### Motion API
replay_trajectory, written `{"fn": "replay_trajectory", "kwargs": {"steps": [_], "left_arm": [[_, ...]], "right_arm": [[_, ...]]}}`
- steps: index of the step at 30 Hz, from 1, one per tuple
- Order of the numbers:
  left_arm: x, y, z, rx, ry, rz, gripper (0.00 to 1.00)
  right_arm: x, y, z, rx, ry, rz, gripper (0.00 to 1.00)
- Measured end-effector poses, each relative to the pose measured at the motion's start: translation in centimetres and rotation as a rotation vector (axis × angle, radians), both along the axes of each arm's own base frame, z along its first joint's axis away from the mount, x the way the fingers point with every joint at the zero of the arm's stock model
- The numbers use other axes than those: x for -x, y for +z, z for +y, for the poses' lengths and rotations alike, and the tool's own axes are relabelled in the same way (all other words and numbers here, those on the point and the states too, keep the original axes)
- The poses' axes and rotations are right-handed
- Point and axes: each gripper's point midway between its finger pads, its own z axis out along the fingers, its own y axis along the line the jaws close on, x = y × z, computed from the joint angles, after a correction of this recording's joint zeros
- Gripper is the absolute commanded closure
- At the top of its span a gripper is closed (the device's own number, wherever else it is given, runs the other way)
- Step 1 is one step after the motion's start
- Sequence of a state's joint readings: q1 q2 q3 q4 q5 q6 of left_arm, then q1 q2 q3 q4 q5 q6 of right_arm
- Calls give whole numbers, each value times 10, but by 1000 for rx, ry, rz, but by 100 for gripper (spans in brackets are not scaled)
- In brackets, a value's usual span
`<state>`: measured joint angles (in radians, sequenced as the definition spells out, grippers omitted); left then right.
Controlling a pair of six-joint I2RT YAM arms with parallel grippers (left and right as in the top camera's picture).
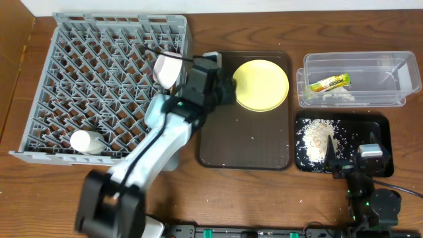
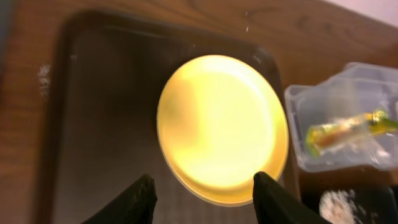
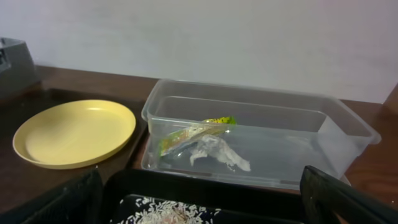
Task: Sort waste into correct bins and load items into the dishwasher
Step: 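Reach the left gripper to the yellow plate edge and grasp it, then lift the yellow plate over the rack and stand it in the slots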
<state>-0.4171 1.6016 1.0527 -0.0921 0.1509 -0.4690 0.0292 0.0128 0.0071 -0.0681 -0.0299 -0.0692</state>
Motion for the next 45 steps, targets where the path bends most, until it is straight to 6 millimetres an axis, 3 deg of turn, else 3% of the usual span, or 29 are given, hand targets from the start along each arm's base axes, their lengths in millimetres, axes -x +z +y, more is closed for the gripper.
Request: {"fn": "replay_trajectory", "kwargs": {"steps": [5,7,11,15,23,26,35,42,45], "left_arm": [[-25,-55,-13,3,-3,23,48],[-26,-82,-14,-12,-4,61,48],[-23,-115,-14,-27,-4,122,48],[-22,-123,-17,-9,-4,145,50],[-23,-130,-26,67,16,189,81],[-21,-132,-32,103,-5,213,92],[-18,-125,-39,326,-138,270,92],[-36,-76,-4,527,-193,209,92],[-42,-34,12,559,-202,135,92]], "right_arm": [[0,0,0,0,0,1,1],[0,0,0,0,0,0,1],[0,0,0,0,0,0,1],[0,0,0,0,0,0,1],[0,0,0,0,0,0,1],[0,0,0,0,0,0,1],[0,0,0,0,0,0,1],[0,0,0,0,0,0,1],[0,0,0,0,0,0,1]]}}
